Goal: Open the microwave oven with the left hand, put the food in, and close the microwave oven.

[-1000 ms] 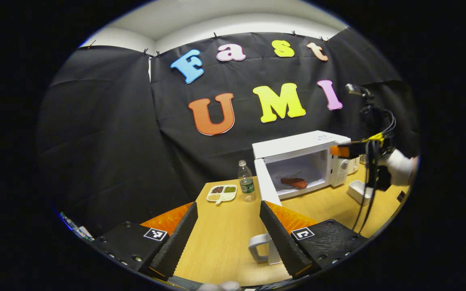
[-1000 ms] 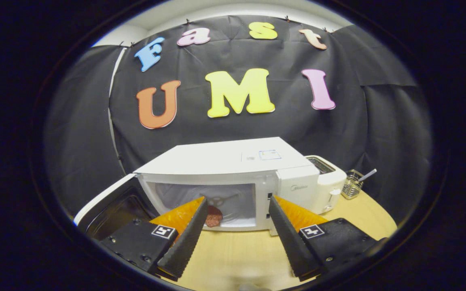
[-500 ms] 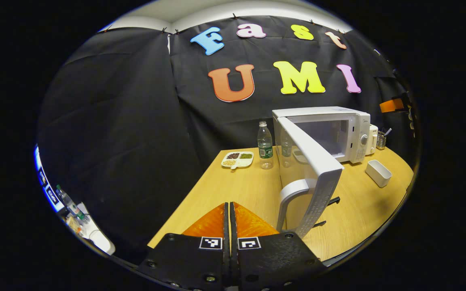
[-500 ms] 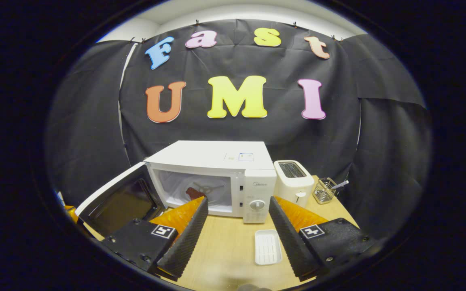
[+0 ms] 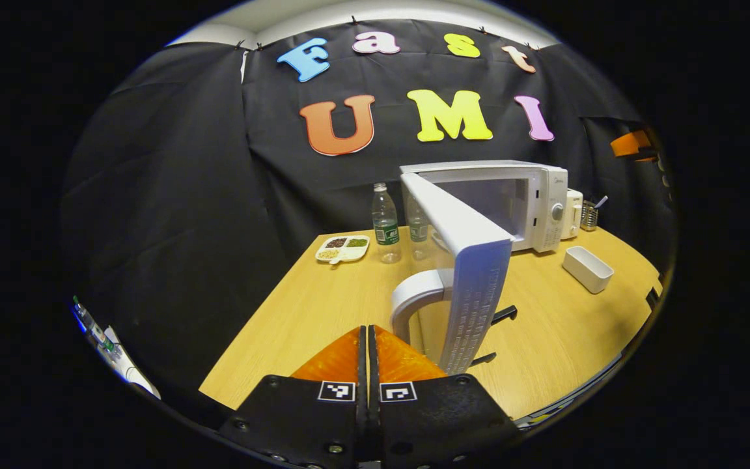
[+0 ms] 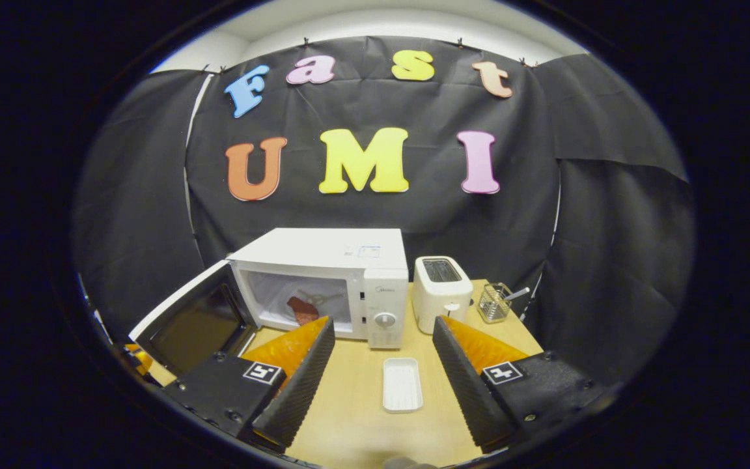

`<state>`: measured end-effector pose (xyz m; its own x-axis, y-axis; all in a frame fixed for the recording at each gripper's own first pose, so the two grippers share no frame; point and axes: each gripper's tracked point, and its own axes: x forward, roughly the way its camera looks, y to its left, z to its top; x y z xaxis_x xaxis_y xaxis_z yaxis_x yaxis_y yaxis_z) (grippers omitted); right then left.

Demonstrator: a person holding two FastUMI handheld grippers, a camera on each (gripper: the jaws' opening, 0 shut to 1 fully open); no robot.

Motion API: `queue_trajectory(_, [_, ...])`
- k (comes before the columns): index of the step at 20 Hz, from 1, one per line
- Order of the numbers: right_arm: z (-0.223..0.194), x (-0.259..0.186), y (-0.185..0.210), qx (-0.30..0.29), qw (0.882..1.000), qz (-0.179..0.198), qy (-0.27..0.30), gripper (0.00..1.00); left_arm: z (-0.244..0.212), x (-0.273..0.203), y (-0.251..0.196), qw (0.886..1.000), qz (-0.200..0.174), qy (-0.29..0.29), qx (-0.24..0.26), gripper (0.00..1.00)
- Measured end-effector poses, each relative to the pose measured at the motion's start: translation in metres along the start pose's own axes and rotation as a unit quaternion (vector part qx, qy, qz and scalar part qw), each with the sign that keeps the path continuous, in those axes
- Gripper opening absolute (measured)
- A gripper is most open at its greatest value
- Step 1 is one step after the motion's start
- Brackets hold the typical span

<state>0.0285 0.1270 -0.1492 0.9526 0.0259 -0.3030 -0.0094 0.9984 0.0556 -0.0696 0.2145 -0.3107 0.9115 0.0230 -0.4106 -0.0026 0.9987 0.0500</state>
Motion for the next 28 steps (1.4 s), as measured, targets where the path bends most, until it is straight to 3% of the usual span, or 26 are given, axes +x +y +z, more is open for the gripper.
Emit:
queue_trajectory(12, [-0.007,-0.020,-0.074,0.009,0.999,-0.036,0.012,0.97,0.028,-0.001,-0.167,0.990,-0.140,-0.018,0.001,0.00])
queue_trajectory(21, [-0.002,-0.023,-0.145,0.027,0.996,-0.084,0.005,0.98,0.073,0.038,-0.254,0.980,-0.193,-0.043,0.007,0.00])
queue_trajectory(28, [-0.008,-0.013,-0.171,0.039,0.994,-0.102,0.013,0.97,0.103,0.073,-0.302,0.975,-0.214,-0.059,0.002,0.00])
